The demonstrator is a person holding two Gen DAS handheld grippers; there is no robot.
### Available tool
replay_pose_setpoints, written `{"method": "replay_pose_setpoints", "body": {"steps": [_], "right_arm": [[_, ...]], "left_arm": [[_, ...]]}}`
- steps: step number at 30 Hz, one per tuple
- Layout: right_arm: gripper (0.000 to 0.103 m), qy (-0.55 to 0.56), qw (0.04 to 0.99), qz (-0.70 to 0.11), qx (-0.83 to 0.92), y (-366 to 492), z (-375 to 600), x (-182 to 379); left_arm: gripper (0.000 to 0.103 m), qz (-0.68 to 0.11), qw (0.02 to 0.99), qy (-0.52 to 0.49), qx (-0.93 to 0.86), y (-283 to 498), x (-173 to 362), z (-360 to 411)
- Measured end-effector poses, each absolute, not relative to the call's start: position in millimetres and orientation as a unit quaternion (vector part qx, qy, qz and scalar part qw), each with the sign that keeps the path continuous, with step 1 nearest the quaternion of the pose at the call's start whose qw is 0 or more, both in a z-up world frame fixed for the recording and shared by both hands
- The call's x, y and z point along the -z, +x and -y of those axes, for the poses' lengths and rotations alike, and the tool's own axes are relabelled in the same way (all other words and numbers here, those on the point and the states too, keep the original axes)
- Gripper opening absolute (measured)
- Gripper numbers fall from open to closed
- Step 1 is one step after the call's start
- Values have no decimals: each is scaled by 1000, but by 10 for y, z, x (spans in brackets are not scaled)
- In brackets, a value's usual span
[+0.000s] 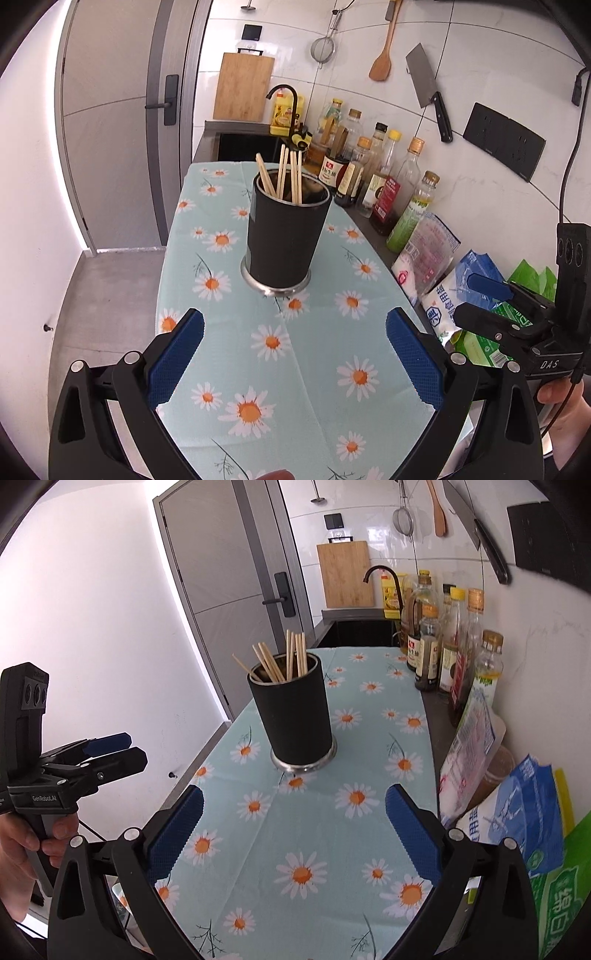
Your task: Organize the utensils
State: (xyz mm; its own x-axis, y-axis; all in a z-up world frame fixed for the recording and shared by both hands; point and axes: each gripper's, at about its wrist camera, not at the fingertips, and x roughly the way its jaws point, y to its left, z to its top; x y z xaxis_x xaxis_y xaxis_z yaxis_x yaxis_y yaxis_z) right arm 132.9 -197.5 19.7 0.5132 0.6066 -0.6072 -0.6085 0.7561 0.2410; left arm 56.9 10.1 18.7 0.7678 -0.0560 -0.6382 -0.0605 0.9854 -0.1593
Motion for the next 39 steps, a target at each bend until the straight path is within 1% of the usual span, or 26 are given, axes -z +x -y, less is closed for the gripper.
{"method": "replay_pose_setpoints", "body": {"steps": [5, 13, 22, 39], "right_arm": [[98, 3, 864, -363, -349, 1302, 1969, -60], [98, -22, 870, -354, -342, 1230, 1912, 19], [98, -19, 867, -367, -337, 1238, 1916, 112], [98, -11, 868, -369, -331, 1263, 1929, 103]], "left_arm": [[96, -357, 931, -80, -4, 534, -49, -32], [96, -375, 922, -90, -11, 543, 114, -29], [96, -386, 918, -92, -6, 581, 194, -3], [96, -395, 914, -93, -5, 637, 237, 19]]}}
